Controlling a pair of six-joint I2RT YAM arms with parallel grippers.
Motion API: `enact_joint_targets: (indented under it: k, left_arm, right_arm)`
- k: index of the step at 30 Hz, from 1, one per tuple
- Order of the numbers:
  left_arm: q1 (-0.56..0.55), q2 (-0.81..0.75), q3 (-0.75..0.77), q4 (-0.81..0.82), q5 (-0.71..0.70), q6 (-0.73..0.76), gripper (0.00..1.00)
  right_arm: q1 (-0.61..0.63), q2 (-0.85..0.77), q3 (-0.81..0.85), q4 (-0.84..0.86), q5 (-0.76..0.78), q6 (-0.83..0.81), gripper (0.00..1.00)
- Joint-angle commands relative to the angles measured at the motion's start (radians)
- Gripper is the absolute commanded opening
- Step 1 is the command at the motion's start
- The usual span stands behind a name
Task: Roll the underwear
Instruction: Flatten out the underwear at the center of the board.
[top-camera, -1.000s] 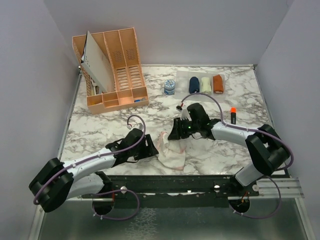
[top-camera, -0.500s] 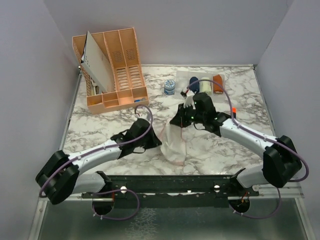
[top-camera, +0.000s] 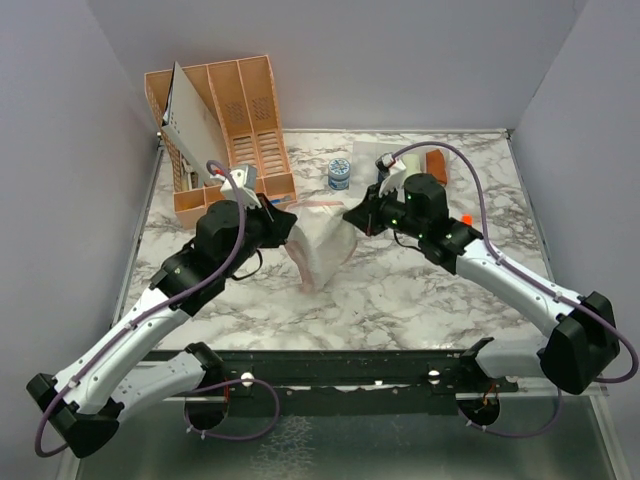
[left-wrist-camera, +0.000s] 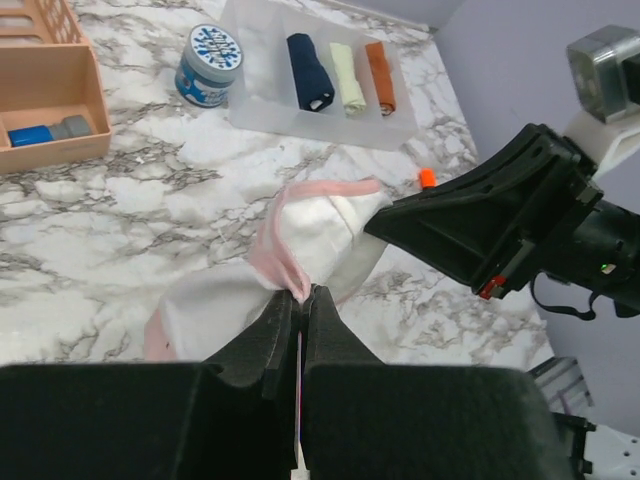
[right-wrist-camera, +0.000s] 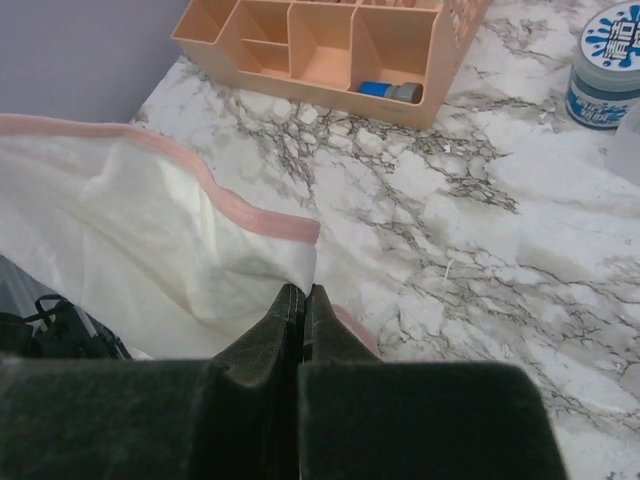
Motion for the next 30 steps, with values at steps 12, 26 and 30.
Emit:
enact_joint_targets:
  k: [12, 26, 30]
  left_arm:
    - [0.003, 0.078, 0.193, -0.163, -0.035, 0.195, 0.0]
    - [0.003, 0.169, 0.421, -0.247, 0.047, 0.245, 0.0]
    - [0.003, 0.135, 0.451, -0.25, 0.116, 0.189, 0.0]
  right_arm:
    - [0.002, -0.018, 0.046, -0.071, -0.029, -0.057, 0.0]
    - [0.002, 0.233, 0.132, 0.041, -0.13, 0.027, 0.0]
    - [0.009, 0.364, 0.215, 0.114, -0.258, 0.091, 0.01]
